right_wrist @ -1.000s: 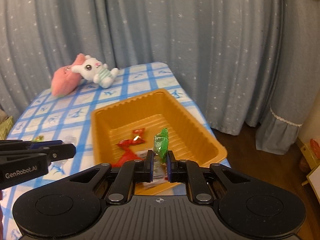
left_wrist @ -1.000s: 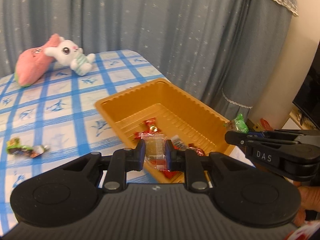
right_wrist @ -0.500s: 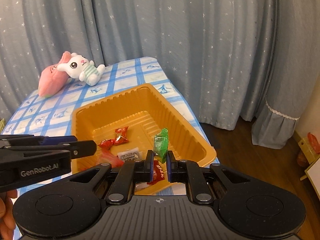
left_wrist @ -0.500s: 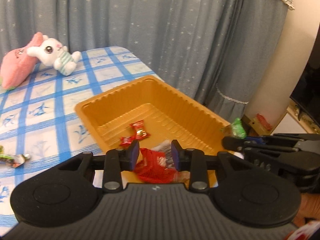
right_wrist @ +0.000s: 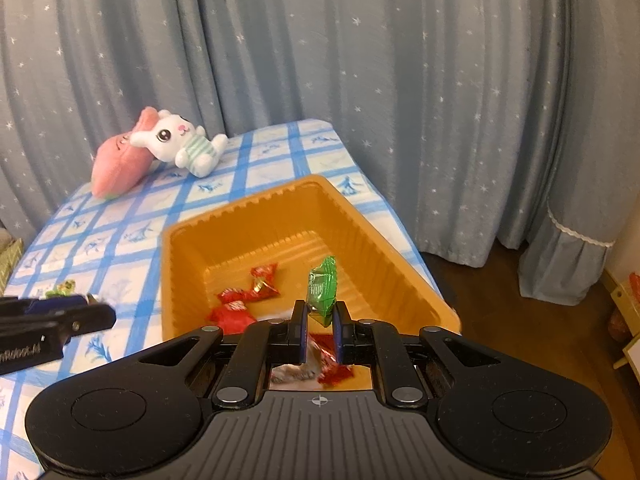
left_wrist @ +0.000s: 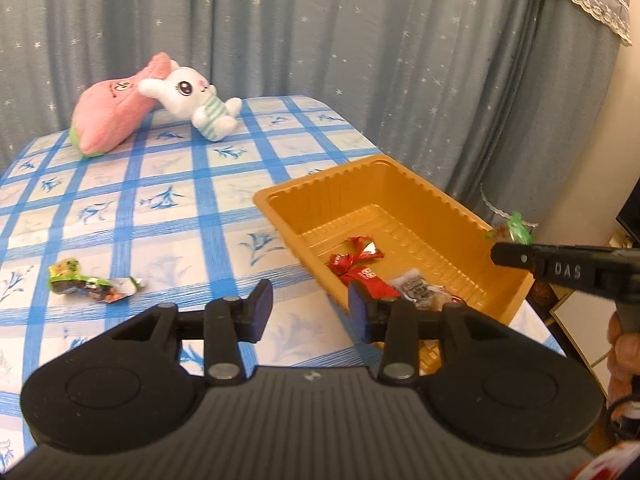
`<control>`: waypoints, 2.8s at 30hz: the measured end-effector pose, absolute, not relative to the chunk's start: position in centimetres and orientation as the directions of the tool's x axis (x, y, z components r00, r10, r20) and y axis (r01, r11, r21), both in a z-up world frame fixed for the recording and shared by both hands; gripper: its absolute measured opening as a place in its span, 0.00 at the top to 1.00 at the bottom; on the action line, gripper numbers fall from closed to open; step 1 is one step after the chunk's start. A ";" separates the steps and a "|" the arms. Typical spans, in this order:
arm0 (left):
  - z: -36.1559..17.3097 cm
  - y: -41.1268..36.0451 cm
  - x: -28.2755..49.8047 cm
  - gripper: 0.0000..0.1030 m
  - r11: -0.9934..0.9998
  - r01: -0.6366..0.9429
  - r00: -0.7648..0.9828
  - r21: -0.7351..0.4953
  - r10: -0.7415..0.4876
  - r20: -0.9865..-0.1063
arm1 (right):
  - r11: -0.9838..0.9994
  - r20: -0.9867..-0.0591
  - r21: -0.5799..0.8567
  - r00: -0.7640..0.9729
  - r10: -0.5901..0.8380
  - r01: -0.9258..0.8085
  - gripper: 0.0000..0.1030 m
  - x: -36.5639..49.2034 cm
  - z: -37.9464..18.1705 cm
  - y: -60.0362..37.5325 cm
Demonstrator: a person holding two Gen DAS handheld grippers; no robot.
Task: Organize snacks
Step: 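Open both grippers to drop the candies into the tray, then move both open grippers back toward the green snack packet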
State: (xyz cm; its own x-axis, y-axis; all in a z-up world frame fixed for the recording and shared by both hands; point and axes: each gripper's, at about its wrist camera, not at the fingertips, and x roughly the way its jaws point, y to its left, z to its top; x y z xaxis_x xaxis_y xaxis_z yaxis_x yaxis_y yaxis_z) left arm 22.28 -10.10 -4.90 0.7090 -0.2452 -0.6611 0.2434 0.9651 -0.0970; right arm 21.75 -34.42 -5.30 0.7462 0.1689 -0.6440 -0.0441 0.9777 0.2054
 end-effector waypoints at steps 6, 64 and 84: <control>-4.6 -9.1 21.5 0.53 0.969 0.231 0.712 -0.093 -0.233 -0.662 | 0.974 -0.649 0.223 0.739 0.182 -0.044 0.61 22.3 -5.2 -34.3; 0.3 4.7 10.1 0.20 0.996 -0.058 0.781 -0.064 0.005 -0.625 | 0.940 -0.621 0.228 0.706 0.341 -0.254 0.48 14.3 0.1 -20.3; -0.4 8.3 10.3 0.15 0.990 -0.121 0.783 -0.072 0.051 -0.620 | 0.921 -0.626 0.210 0.678 0.385 -0.329 0.47 15.5 -0.6 -16.3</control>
State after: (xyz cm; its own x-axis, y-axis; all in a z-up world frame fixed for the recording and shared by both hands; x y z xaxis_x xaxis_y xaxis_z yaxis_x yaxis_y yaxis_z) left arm 10.26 8.25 -0.42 0.7833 0.0508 -0.6195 -0.1208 0.9901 -0.0715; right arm 15.52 -16.26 -0.57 0.6784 0.3851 -0.6257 -0.3292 0.9207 0.2097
